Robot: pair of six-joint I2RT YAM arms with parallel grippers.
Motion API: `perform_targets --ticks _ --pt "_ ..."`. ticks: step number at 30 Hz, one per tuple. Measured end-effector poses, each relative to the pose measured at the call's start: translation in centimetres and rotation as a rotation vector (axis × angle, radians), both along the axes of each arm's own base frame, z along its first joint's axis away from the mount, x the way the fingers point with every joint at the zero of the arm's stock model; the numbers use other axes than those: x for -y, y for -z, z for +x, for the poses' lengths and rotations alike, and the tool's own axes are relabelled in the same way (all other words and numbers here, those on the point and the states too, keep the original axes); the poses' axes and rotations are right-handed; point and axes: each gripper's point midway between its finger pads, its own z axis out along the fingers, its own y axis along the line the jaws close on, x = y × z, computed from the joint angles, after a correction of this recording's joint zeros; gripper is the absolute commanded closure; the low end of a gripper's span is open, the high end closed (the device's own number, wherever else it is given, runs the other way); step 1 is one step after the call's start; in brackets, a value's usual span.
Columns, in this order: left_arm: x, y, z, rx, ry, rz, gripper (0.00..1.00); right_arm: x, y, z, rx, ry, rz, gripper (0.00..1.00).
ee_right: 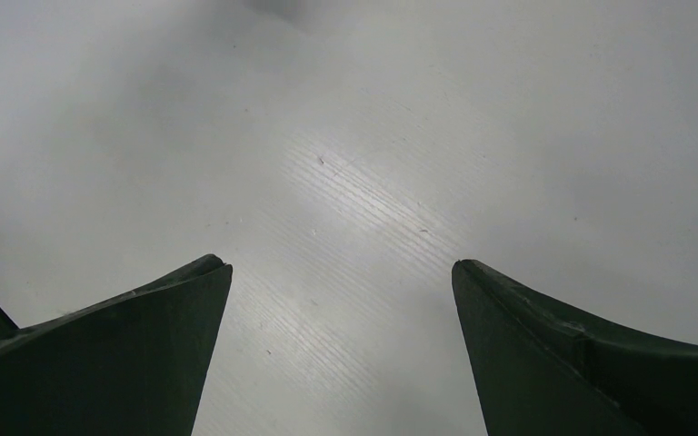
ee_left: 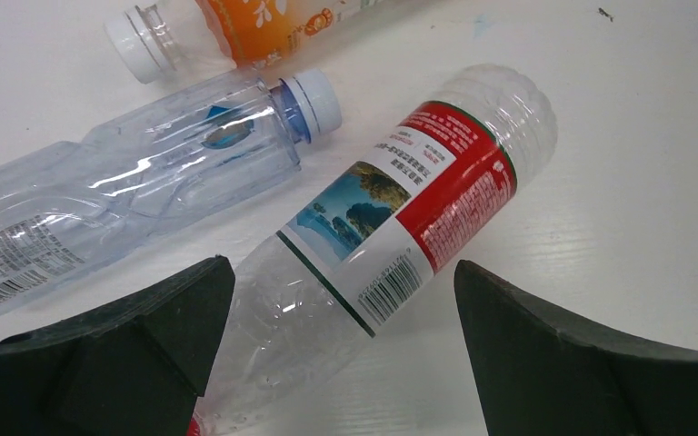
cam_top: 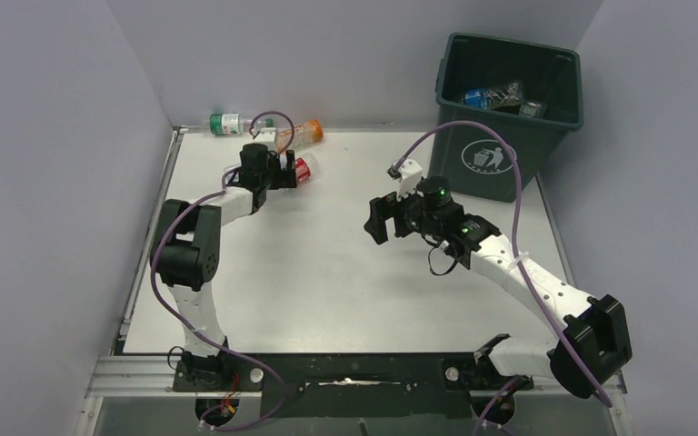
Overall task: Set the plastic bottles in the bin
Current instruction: Pick up the plastic bottle at the center of the board.
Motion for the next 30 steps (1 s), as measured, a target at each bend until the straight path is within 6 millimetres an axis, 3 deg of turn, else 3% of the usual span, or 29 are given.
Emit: perform_targets --ticks 6,14,16,23,30 --pt "2.4 1.0 -1.4 -0.029 0.048 0.002 0.07 -0.2 0.2 0.2 0.001 0.000 -0.001 0.02" --pt "6.3 2.5 -5.6 -0.086 0.129 0.033 0.08 -0.4 1.1 0.5 -0.016 -0.001 -0.011 0.02" --pt "6.5 2.7 -5.9 -0.091 0.131 0.036 0.14 -0.4 1.2 0.6 -0.018 -0.002 -0.012 0.02" --pt "6.4 3.0 -6.1 -0.104 0.104 0.023 0.46 -0.6 1.4 0.5 -0.023 -0.005 -0.014 0.02" --pt "7.4 3.1 -6.7 -0.117 0.100 -0.010 0.52 -1.1 2.2 -0.3 -0.038 -0.021 -0.019 0.02"
